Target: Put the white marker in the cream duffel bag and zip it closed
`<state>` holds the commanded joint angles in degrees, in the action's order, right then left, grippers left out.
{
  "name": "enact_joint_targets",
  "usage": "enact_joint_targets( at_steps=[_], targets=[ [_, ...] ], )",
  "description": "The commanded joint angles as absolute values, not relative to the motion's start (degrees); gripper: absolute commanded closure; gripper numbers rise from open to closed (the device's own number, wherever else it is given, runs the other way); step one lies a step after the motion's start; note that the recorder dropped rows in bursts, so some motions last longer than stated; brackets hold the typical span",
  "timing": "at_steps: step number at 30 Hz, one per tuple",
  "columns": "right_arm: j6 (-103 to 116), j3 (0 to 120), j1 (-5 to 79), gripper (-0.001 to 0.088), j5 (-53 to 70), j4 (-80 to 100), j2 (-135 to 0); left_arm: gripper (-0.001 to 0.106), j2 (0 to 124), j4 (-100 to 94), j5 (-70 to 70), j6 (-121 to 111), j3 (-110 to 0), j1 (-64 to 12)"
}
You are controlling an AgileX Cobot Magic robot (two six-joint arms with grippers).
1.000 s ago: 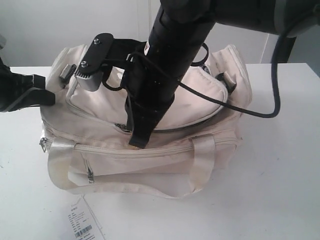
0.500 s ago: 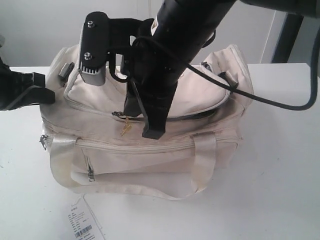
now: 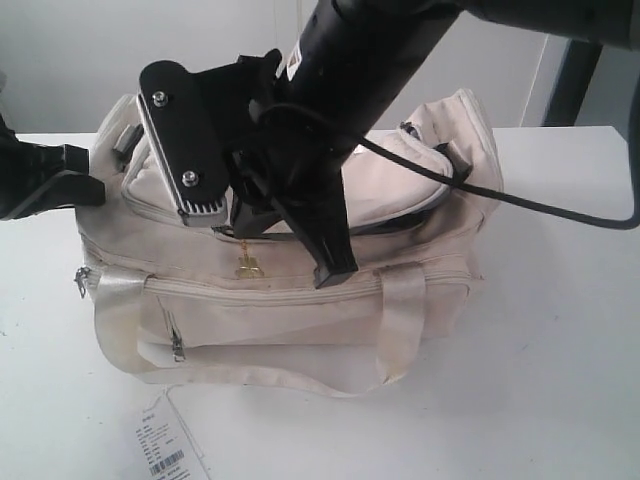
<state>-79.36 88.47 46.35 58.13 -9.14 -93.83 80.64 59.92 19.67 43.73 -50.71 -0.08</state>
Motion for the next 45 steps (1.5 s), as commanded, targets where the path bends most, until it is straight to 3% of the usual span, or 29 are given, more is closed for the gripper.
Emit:
enact_joint_targets(
  at_steps=[45],
  targets=[
    [-74.7, 88.5, 46.9, 0.0868, 70.0, 2.7, -92.5, 0.105, 80.6, 59.9, 19.8, 43.7, -50.7, -0.1]
  ],
)
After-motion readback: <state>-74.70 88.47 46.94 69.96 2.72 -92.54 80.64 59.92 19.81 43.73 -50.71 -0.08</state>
